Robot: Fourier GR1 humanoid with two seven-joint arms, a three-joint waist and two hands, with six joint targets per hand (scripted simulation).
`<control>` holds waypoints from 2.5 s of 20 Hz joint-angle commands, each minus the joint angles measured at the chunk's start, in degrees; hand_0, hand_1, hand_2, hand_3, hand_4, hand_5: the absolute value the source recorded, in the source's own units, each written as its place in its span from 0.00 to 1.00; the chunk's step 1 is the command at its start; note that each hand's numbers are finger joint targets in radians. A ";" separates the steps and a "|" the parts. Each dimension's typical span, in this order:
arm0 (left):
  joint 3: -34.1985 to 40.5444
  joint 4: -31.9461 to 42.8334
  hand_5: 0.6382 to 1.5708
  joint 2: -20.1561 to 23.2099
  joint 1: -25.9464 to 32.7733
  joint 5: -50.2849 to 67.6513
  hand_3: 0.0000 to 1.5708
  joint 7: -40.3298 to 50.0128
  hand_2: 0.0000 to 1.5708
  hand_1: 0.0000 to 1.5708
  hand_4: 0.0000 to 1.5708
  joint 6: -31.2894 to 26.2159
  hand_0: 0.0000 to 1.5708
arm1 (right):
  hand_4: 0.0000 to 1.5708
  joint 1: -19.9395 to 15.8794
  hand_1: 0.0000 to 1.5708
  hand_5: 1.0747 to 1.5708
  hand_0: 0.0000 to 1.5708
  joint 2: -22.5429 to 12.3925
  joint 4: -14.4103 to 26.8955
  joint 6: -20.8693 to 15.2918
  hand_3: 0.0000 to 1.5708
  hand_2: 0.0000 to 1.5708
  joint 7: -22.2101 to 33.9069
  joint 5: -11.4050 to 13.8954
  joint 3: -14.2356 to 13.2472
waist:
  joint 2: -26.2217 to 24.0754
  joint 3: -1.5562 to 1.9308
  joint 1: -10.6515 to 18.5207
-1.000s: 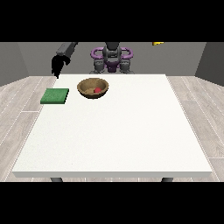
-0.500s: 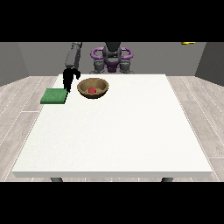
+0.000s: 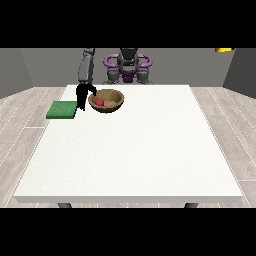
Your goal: Pick the cup and pour the ball into the bowl, then pick the bowl and place it on the pad
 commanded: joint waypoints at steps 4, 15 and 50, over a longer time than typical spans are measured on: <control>3.77 1.06 0.96 6.15 0.61 4.23 0.00 0.08 0.00 0.00 0.65 -2.45 0.00 | 0.30 -4.79 0.00 0.95 0.00 0.68 6.56 -1.84 0.00 0.00 -4.87 0.80 0.37 | 2.99 -0.01 -1.46; 1.25 -4.36 0.97 3.95 3.19 5.83 0.00 1.97 0.00 0.00 0.65 -1.89 0.00 | 0.30 -7.36 0.00 0.96 0.00 2.32 11.18 -4.90 0.00 0.00 -8.23 0.99 0.26 | 2.13 -0.02 1.79; 7.44 6.84 0.97 10.95 11.02 6.63 0.00 -6.32 0.00 0.00 0.77 -5.76 0.00 | 0.70 -8.97 1.00 0.99 1.00 -31.46 -1.41 -6.16 0.37 1.00 30.78 6.22 0.63 | -0.93 -0.01 -5.39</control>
